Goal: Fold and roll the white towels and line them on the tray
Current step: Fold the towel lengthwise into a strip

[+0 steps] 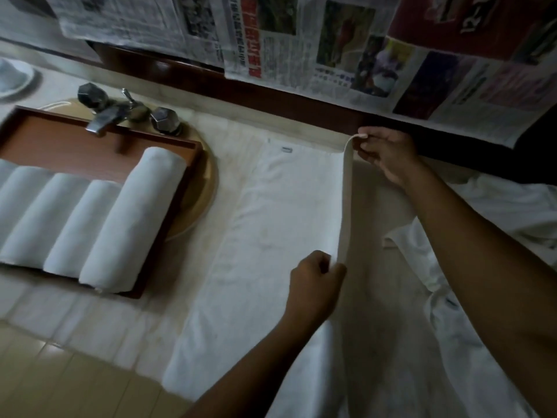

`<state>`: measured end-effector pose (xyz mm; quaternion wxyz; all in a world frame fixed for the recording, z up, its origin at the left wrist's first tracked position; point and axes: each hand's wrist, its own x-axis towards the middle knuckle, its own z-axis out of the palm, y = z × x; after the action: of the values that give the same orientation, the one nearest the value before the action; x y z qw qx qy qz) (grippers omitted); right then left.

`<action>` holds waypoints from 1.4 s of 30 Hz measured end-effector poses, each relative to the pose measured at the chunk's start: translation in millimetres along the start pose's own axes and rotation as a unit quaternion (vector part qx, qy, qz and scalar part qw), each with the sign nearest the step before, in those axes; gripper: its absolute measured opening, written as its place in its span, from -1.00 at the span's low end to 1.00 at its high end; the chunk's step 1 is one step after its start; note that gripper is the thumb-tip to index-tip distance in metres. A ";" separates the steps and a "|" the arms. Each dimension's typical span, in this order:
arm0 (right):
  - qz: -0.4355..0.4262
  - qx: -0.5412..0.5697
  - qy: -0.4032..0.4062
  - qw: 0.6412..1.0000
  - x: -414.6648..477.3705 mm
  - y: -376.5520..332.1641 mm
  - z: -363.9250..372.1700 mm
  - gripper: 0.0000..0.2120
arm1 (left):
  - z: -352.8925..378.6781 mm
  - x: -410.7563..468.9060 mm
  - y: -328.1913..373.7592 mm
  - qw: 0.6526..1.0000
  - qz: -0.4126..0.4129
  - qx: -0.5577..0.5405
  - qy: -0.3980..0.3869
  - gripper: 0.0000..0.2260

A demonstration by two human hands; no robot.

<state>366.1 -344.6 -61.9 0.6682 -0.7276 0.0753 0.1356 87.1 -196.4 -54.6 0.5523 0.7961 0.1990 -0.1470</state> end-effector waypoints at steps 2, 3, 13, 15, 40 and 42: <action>-0.038 -0.057 0.017 0.998 6.7 -0.7 22.4 -0.84 | -32.5 2.8 -0.7 0.992 -0.051 -0.116 -0.001 -0.87; -0.059 -0.089 0.027 0.994 12.6 0.2 34.4 -0.86 | -44.6 6.0 -2.5 0.980 -0.076 -0.183 -0.002 -0.85; -0.166 -0.420 0.006 0.892 65.6 46.9 176.2 -0.84 | -116.5 53.9 -61.3 0.971 -0.168 -0.162 0.045 -0.83; -0.178 -0.449 0.013 0.876 67.8 59.2 184.5 -0.85 | -122.9 58.2 -69.0 0.984 -0.151 -0.080 0.051 -0.85; -0.226 -0.470 0.082 0.849 74.2 63.0 190.0 -0.72 | -155.7 71.2 -91.7 0.986 -0.106 0.052 0.119 -0.83; -0.284 -0.459 0.121 0.833 53.3 64.0 190.7 -0.75 | -156.5 70.9 -91.0 0.986 -0.104 0.049 0.119 -0.82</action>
<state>379.8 -157.5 -152.1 0.2523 -0.9505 -0.1256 -0.1304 107.9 -10.3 -107.2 0.4667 0.8089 0.3376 -0.1174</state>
